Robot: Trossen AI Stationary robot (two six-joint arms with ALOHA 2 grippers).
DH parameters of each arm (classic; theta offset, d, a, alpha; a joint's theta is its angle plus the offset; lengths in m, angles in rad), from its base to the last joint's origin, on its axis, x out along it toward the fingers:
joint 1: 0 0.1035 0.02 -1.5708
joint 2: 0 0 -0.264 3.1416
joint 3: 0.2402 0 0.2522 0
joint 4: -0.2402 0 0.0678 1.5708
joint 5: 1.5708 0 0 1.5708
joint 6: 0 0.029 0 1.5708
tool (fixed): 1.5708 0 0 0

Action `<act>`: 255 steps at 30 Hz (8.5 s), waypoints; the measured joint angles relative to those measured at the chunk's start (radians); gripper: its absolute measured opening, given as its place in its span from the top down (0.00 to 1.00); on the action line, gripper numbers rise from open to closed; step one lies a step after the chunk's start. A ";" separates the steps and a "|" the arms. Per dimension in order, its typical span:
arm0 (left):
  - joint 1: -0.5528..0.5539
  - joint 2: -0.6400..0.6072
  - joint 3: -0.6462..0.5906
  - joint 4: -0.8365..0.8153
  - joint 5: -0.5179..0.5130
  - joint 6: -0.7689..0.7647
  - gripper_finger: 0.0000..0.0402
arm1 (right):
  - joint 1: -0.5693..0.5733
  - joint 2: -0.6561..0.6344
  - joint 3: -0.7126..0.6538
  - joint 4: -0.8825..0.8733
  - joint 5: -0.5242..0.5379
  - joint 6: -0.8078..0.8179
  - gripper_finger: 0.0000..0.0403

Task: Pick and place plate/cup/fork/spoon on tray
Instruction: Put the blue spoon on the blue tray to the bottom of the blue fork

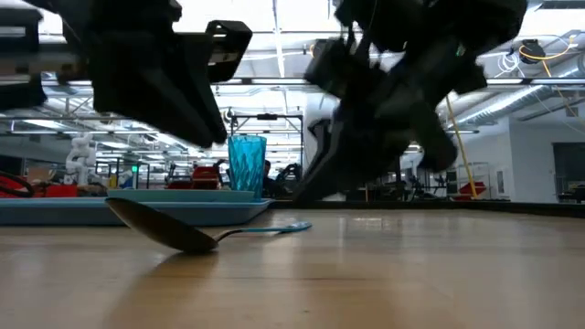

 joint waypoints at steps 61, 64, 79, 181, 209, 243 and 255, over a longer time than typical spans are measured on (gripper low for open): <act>-0.045 0.174 0.254 -0.411 -0.128 0.982 0.73 | 0.061 -0.425 -0.063 -0.346 0.004 0.103 0.94; -0.042 0.174 0.242 -0.398 -0.115 1.086 0.73 | 0.066 -0.425 -0.063 -0.346 0.004 0.111 0.94; -0.011 0.174 0.223 -0.350 -0.087 1.312 0.73 | 0.066 -0.425 -0.063 -0.346 0.004 0.096 0.94; 0.115 0.260 0.251 -0.175 0.086 0.026 0.55 | 0.065 -0.425 -0.063 -0.346 0.004 0.133 0.94; 0.124 0.294 0.252 -0.134 0.145 -0.187 0.93 | 0.065 -0.425 -0.063 -0.349 0.004 0.134 0.94; 0.087 -0.165 0.151 -0.834 -0.262 -0.575 0.94 | 0.066 -0.425 -0.063 -0.356 0.004 0.161 0.94; 0.153 -0.204 -0.080 -0.751 -0.256 -0.619 0.94 | 0.066 -0.425 -0.063 -0.351 0.004 0.160 0.94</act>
